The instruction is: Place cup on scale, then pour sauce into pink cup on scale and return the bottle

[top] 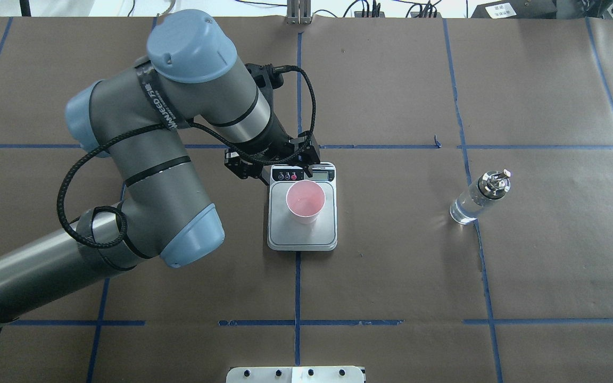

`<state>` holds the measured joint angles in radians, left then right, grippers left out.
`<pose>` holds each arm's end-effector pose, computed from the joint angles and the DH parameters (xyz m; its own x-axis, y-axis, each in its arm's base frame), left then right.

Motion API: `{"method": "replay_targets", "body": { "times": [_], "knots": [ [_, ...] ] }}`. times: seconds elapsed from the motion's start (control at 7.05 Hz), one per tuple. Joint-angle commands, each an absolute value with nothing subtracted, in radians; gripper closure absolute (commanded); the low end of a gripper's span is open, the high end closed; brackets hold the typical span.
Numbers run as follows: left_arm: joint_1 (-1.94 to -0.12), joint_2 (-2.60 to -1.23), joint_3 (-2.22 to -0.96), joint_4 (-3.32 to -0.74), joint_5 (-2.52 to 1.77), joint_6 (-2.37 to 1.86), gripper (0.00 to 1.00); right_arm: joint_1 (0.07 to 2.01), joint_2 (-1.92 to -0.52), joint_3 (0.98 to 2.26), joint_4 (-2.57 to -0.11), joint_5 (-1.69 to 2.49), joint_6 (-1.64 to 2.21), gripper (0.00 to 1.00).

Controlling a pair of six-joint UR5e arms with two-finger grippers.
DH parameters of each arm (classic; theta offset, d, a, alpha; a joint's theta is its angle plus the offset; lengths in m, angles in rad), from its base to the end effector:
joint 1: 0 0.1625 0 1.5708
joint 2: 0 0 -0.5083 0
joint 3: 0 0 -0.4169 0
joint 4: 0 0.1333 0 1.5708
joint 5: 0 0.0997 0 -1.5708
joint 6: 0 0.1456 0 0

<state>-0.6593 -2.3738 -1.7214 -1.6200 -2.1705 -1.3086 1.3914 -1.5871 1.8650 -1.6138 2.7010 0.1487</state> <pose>0.5709 -0.5071 0.1562 0.4443 -0.0736 -0.8929 0.0150 0.9971 -0.0747 -0.0884 -0.4962 0.5935 0.4036 -0.1383 0.9044 0.1150 0.9883 0.0998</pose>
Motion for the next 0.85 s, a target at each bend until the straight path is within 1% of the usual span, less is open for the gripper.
{"method": "replay_targets", "body": {
  "times": [0.0,0.14,0.28,0.43,0.57,0.71],
  "knots": [
    [-0.699,-2.353,-1.746,-1.621,-2.158,-1.31,0.17,1.305,-1.588,2.039,-1.591,2.601,0.35,0.0],
    [-0.704,-2.353,-1.756,-1.618,-2.148,-1.312,0.16,1.195,-1.588,2.099,-1.389,2.495,0.593,0.0],
    [-0.719,-2.352,-1.758,-1.618,-2.146,-1.312,0.16,1.104,-1.6,2.106,-1.163,2.42,0.885,0.0],
    [-0.722,-2.352,-1.756,-1.618,-2.145,-1.312,0.16,1.009,-1.629,2.15,-1.05,2.319,0.985,0.0],
    [-0.729,-2.346,-1.758,-1.618,-2.134,-1.312,0.16,0.891,-1.719,2.252,-1.051,2.155,1.02,0.0],
    [-0.73,-2.347,-1.767,-1.62,-2.134,-1.313,0.15,0.802,-1.817,2.328,-1.051,2.044,1.035,0.0]
  ]
}}
